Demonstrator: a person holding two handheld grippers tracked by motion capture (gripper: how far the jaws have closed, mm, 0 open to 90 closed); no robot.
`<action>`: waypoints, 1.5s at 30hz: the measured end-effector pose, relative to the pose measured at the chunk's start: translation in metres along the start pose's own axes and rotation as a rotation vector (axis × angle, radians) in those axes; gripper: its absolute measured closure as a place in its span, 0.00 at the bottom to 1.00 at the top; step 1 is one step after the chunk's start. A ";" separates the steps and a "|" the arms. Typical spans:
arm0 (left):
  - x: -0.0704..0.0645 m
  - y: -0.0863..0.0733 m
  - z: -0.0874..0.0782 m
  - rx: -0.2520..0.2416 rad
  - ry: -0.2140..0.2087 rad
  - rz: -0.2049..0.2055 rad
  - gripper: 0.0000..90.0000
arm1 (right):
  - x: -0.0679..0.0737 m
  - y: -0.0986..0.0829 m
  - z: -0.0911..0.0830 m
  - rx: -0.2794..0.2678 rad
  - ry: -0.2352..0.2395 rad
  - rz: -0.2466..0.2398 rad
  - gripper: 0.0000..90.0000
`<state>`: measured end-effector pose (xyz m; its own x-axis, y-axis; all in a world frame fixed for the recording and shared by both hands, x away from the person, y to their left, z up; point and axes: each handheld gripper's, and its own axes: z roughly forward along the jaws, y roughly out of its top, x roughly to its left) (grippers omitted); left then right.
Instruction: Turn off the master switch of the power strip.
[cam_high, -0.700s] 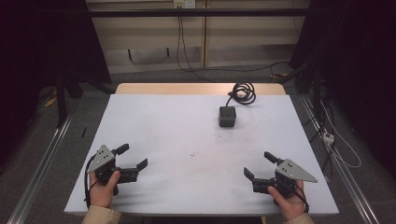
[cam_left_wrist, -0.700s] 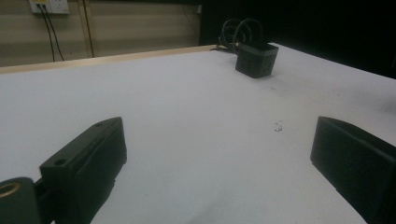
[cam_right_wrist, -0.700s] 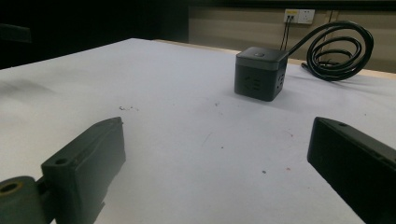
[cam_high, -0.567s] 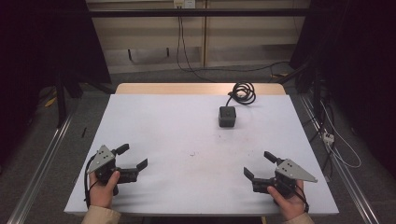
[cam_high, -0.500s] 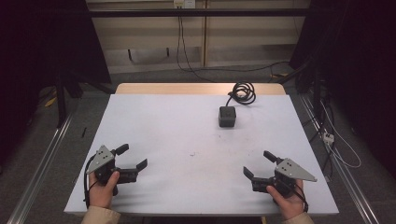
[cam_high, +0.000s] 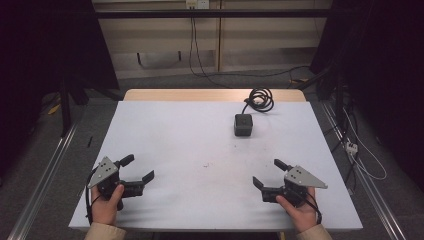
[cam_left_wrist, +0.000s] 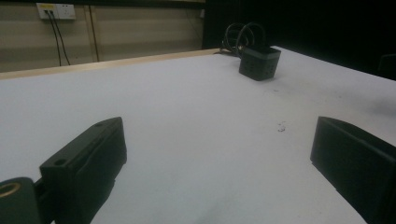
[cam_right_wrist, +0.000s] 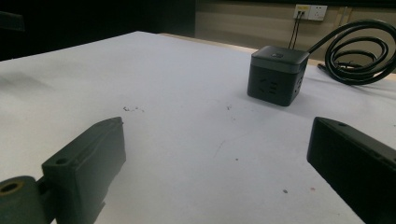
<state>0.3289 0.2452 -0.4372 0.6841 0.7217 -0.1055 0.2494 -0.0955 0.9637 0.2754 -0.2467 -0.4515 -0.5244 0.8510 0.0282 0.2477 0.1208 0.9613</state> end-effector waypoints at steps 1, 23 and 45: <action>0.000 0.000 0.000 0.000 -0.001 0.000 0.04 | 0.001 0.000 0.002 0.000 0.001 0.005 0.04; -0.003 0.000 -0.001 -0.009 -0.016 0.002 0.04 | -0.008 0.017 0.031 0.016 -0.035 0.016 0.05; -0.002 -0.001 0.000 -0.008 -0.017 0.002 0.04 | -0.016 0.026 0.057 0.057 -0.039 0.036 0.09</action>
<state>0.3272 0.2439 -0.4376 0.6962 0.7097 -0.1078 0.2428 -0.0915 0.9657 0.3365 -0.2279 -0.4422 -0.4827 0.8743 0.0507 0.3127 0.1180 0.9425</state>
